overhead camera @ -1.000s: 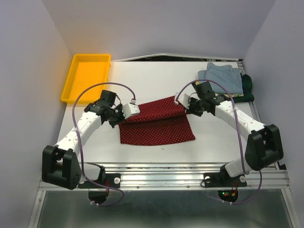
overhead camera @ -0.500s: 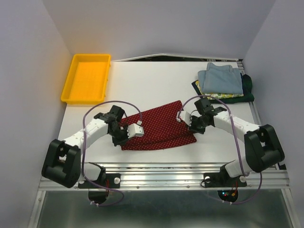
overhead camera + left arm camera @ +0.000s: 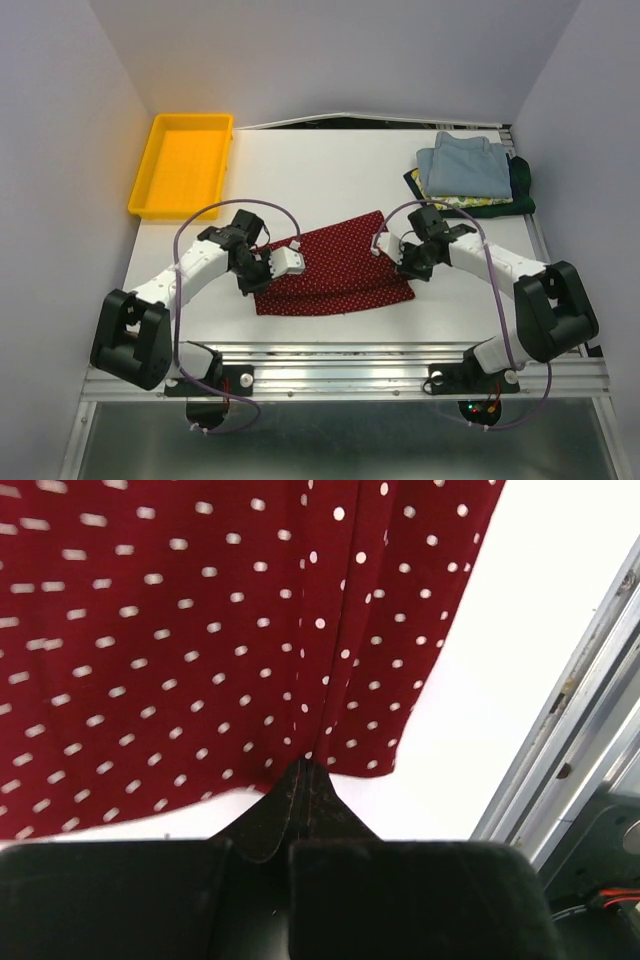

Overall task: Fold and stack the skirts
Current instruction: Fold the skirt

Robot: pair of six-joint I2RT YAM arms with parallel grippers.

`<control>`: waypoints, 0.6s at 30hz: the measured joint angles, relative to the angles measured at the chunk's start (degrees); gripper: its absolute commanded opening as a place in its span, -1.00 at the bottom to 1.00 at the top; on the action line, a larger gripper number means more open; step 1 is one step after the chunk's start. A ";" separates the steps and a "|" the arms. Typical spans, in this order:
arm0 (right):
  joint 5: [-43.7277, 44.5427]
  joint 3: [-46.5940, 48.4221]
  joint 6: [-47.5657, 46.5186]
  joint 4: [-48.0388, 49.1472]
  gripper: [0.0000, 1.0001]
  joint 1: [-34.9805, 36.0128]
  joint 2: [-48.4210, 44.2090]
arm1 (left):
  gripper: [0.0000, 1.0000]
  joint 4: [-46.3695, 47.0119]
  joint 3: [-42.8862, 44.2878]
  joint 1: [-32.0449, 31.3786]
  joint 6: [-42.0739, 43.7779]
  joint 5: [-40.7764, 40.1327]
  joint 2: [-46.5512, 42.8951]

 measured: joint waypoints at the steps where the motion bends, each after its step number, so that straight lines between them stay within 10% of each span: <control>1: 0.00 0.26 0.02 -0.37 -0.99 0.00 -0.20 | -1.00 -0.87 1.62 0.02 0.07 -0.17 -0.35; 15: -4.33 4.57 0.00 -11.61 -0.99 2.36 -7.85 | -1.00 -10.88 6.25 -0.15 4.70 0.07 -5.97; 18: -4.63 1.16 0.09 -11.21 -0.96 3.98 -5.25 | -0.63 -11.10 4.20 -0.74 5.20 0.09 -3.30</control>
